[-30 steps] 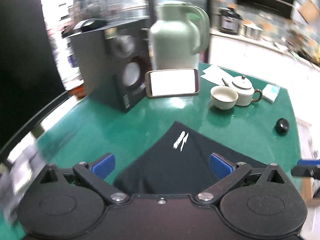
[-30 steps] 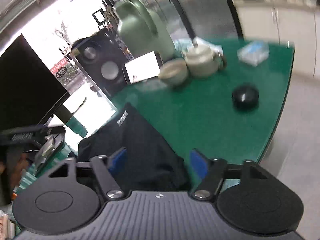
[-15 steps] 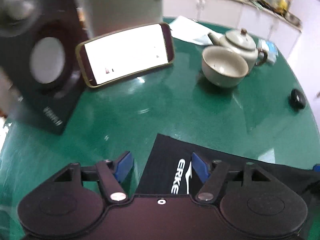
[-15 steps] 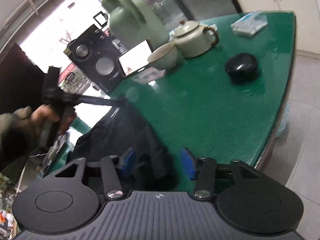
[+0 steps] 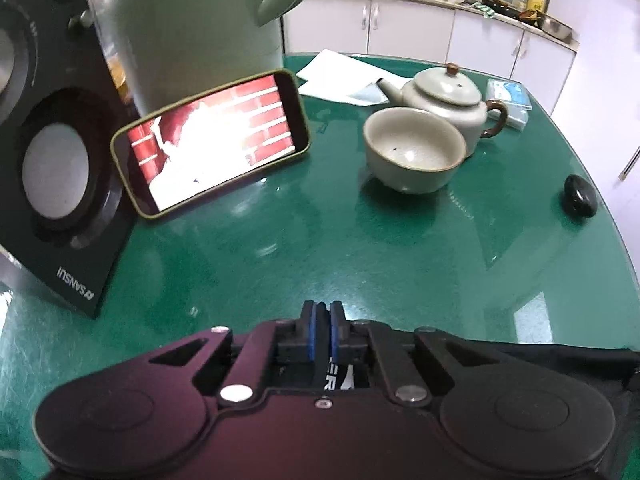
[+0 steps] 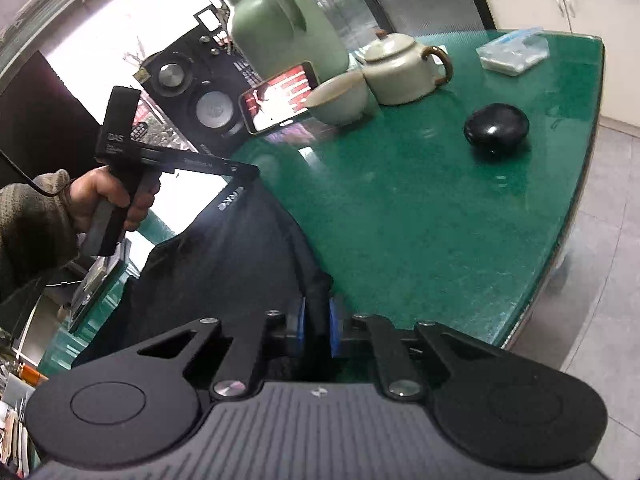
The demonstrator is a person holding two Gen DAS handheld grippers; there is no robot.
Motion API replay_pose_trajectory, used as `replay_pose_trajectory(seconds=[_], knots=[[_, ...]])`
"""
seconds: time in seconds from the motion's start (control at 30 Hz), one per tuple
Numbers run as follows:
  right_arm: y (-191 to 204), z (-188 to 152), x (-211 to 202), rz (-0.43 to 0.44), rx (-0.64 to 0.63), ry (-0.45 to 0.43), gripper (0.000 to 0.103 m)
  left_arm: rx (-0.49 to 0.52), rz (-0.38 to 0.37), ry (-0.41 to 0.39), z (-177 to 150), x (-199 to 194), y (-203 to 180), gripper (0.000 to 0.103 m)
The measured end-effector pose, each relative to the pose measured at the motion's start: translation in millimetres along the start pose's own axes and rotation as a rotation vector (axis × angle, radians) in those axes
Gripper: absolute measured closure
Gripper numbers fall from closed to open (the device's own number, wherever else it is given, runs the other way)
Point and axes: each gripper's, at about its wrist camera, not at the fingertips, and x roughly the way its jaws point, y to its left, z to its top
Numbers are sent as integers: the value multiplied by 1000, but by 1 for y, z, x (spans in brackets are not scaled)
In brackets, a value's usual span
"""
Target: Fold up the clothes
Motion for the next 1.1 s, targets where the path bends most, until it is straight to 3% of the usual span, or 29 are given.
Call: replay_pose_trajectory(seconds=[0.27, 0.5, 0.73, 0.87, 1.1], knots=[[45, 19, -29, 103, -135, -39, 93, -51, 24, -132, -2, -56, 8, 96], [94, 21, -45, 234, -267, -13, 93, -162, 99, -275, -48, -148, 27, 96], [163, 6, -47, 474, -441, 140, 93, -275, 180, -383, -111, -232, 34, 96], [186, -5, -39, 556, -488, 235, 93, -365, 235, -427, -165, -276, 28, 96], [215, -28, -11, 656, -543, 484, 93, -508, 287, -410, -238, -296, 23, 96]])
